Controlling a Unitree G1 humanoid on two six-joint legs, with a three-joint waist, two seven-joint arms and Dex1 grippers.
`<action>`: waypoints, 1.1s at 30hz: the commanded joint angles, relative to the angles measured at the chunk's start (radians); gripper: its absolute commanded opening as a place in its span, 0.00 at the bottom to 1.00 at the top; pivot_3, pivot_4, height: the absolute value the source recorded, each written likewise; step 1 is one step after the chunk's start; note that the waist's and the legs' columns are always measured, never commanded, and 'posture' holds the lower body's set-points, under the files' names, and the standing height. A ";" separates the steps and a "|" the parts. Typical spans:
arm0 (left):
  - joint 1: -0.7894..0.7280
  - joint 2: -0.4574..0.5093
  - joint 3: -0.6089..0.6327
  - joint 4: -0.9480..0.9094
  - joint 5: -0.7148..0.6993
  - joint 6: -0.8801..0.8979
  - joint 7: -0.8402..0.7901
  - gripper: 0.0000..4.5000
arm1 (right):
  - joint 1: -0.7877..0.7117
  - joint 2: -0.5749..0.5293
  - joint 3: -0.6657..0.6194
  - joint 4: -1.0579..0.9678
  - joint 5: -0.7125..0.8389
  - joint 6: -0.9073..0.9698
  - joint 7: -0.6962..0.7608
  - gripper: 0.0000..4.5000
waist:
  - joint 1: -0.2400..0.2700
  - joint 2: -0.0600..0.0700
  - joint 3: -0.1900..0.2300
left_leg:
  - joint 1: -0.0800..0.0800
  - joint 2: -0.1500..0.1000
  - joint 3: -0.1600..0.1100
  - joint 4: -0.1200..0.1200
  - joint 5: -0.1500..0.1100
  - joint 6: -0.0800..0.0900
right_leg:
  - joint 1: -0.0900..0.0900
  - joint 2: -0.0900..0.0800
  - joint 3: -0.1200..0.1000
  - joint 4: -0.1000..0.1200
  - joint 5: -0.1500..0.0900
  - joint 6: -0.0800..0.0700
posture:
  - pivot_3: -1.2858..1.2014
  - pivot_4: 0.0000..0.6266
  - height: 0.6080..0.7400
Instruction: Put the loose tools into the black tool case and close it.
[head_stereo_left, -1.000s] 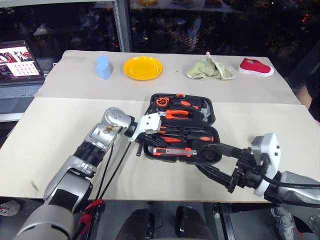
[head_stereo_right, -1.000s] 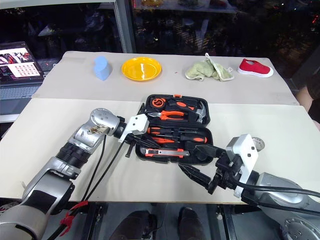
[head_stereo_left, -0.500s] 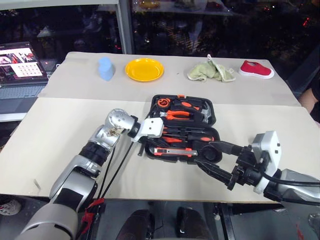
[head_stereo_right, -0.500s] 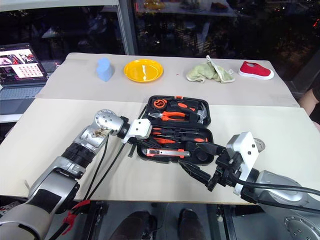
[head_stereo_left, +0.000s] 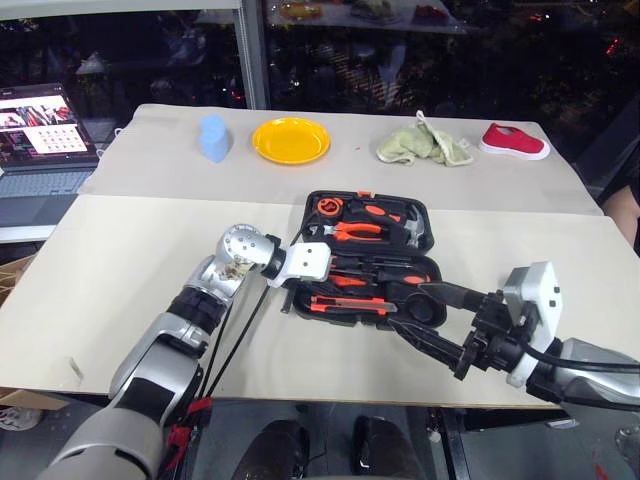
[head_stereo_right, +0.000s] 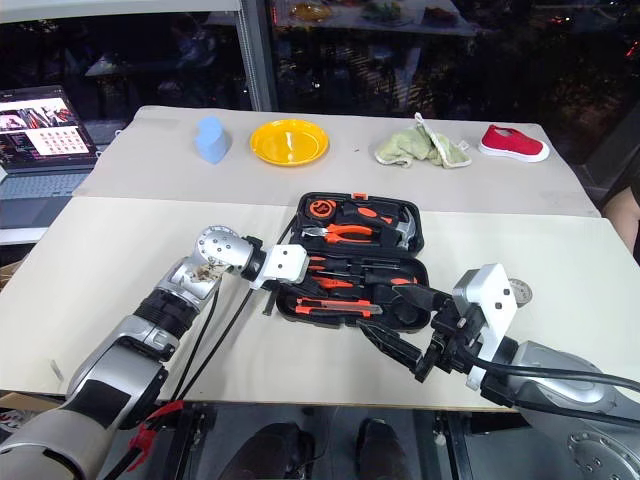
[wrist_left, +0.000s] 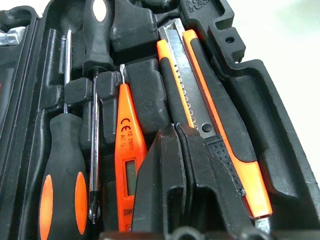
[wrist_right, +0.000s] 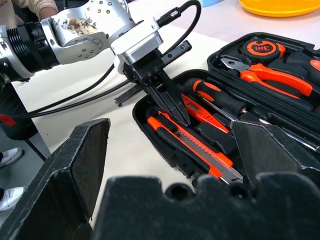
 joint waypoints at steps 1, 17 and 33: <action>0.021 0.061 0.057 -0.136 -0.114 0.201 -0.100 0.03 | 0.047 0.020 -0.059 0.012 -0.052 -0.027 -0.015 1.00 | -0.001 0.000 0.000 | -0.001 0.000 0.000 0.000 0.000 0.000 | -0.001 0.001 0.000 0.001 0.000 0.000 | 0.52 0.24 1.00; 0.012 0.250 0.241 -0.589 -0.519 0.826 -0.172 0.99 | 0.605 0.082 -0.707 0.250 -0.151 -0.046 0.299 1.00 | -0.008 0.003 0.001 | -0.004 -0.001 0.002 -0.001 -0.002 -0.007 | -0.007 0.005 0.002 0.006 -0.003 0.004 | 0.52 0.24 1.00; 0.026 0.252 0.225 -0.715 -0.536 0.818 -0.061 0.99 | -0.172 -0.377 0.038 0.822 -0.568 -0.122 0.482 1.00 | -0.024 0.004 0.003 | 0.003 0.002 0.002 -0.015 0.009 -0.017 | -0.004 0.002 0.004 0.001 -0.005 -0.007 | 0.52 0.24 1.00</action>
